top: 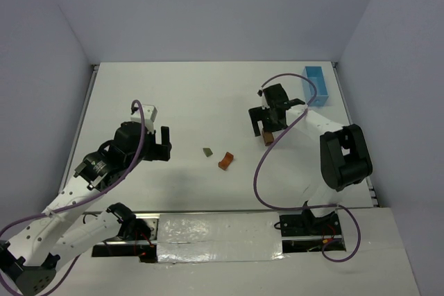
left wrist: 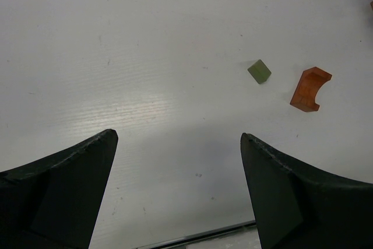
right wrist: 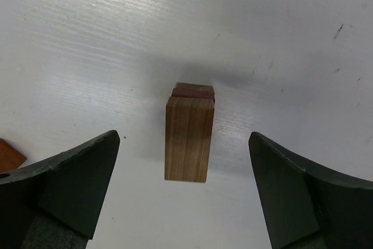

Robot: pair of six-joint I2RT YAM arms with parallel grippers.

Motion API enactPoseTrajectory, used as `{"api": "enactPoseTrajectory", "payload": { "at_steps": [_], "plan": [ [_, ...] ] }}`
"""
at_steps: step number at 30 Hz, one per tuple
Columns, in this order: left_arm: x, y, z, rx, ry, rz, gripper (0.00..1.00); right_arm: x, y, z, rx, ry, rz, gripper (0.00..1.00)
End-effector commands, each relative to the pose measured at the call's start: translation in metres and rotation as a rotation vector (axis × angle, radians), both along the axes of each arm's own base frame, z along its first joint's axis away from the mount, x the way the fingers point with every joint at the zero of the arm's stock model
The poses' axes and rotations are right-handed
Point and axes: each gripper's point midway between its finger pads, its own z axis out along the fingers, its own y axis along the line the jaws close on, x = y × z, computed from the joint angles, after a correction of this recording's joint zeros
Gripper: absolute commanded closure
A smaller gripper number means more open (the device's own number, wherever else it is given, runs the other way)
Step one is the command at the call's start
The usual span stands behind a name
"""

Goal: Build the wood block tower

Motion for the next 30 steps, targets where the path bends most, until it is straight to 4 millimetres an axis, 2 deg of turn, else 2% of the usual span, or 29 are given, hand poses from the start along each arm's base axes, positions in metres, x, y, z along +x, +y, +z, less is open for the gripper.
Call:
{"api": "enactPoseTrajectory", "payload": {
  "at_steps": [1,3,4,6,7,8,10,12,13,14,16,18,20,21,22,23,25,26,27,28,29,30],
  "plan": [
    [0.006,-0.003,0.005,-0.011,-0.03,-0.008,0.0,0.01,0.005,0.055,0.052,-0.125,-0.004,0.0],
    [0.006,-0.003,0.005,-0.011,-0.03,-0.005,0.01,0.007,0.014,0.09,0.059,-0.208,-0.004,0.0],
    [0.007,-0.003,0.005,-0.01,-0.028,-0.001,0.01,0.0,0.018,0.1,0.049,-0.219,-0.001,0.0],
    [0.007,-0.002,0.004,-0.005,-0.026,0.003,0.01,-0.005,0.03,0.134,0.063,-0.292,-0.025,0.0],
    [0.007,0.0,0.004,0.0,-0.025,0.013,0.01,-0.018,0.04,0.143,0.022,-0.314,-0.015,0.0],
    [0.007,0.0,0.003,0.001,-0.023,0.015,0.01,-0.024,0.048,0.165,0.031,-0.372,-0.023,0.0],
    [0.008,0.0,0.003,0.002,-0.024,0.018,0.0,-0.044,0.065,0.183,0.056,-0.466,-0.075,0.0],
    [0.008,0.0,0.001,0.005,-0.02,0.02,0.0,-0.054,0.083,0.181,0.197,-0.481,-0.093,0.0],
    [0.008,0.0,0.001,0.003,-0.02,0.022,0.0,-0.049,0.105,0.19,0.345,-0.527,-0.062,0.0],
    [0.009,-0.001,-0.001,0.008,-0.011,0.016,0.01,-0.07,0.121,0.158,0.44,-0.425,0.048,0.0],
    [0.009,-0.003,-0.004,0.013,0.0,0.012,0.0,-0.083,0.142,0.145,0.572,-0.359,0.11,0.0],
    [0.01,-0.007,-0.006,0.013,0.017,-0.002,0.01,-0.089,0.15,0.14,0.612,-0.323,0.104,0.0],
    [0.009,-0.019,-0.012,-0.011,0.055,-0.043,0.01,-0.087,0.131,0.131,0.581,-0.317,-0.06,0.0],
    [0.008,-0.026,-0.014,-0.031,0.073,-0.069,0.0,-0.081,0.109,0.141,0.554,-0.391,-0.168,0.0],
    [0.007,-0.035,-0.014,-0.052,0.089,-0.096,0.01,-0.085,0.093,0.136,0.519,-0.388,-0.232,0.0],
    [0.007,-0.046,-0.022,-0.066,0.129,-0.114,0.01,-0.086,0.082,0.142,0.529,-0.41,-0.294,0.0],
    [0.001,-0.076,-0.022,-0.062,0.132,-0.178,0.0,-0.095,0.059,0.156,0.535,-0.457,-0.334,0.0],
    [0.003,-0.087,-0.035,-0.03,0.17,-0.167,0.01,-0.098,0.054,0.158,0.536,-0.457,-0.339,0.0],
    [-0.003,-0.103,-0.04,0.009,0.172,-0.203,0.01,-0.1,0.047,0.159,0.533,-0.451,-0.355,0.0],
    [0.0,-0.119,-0.036,0.002,0.159,-0.227,0.01,-0.104,0.035,0.158,0.516,-0.447,-0.379,0.0],
    [0.003,-0.132,-0.055,0.041,0.202,-0.247,0.01,-0.106,0.029,0.158,0.507,-0.448,-0.392,0.0],
    [0.004,-0.142,-0.064,0.045,0.217,-0.271,0.01,-0.108,0.024,0.158,0.506,-0.447,-0.411,0.0]
  ]
}}
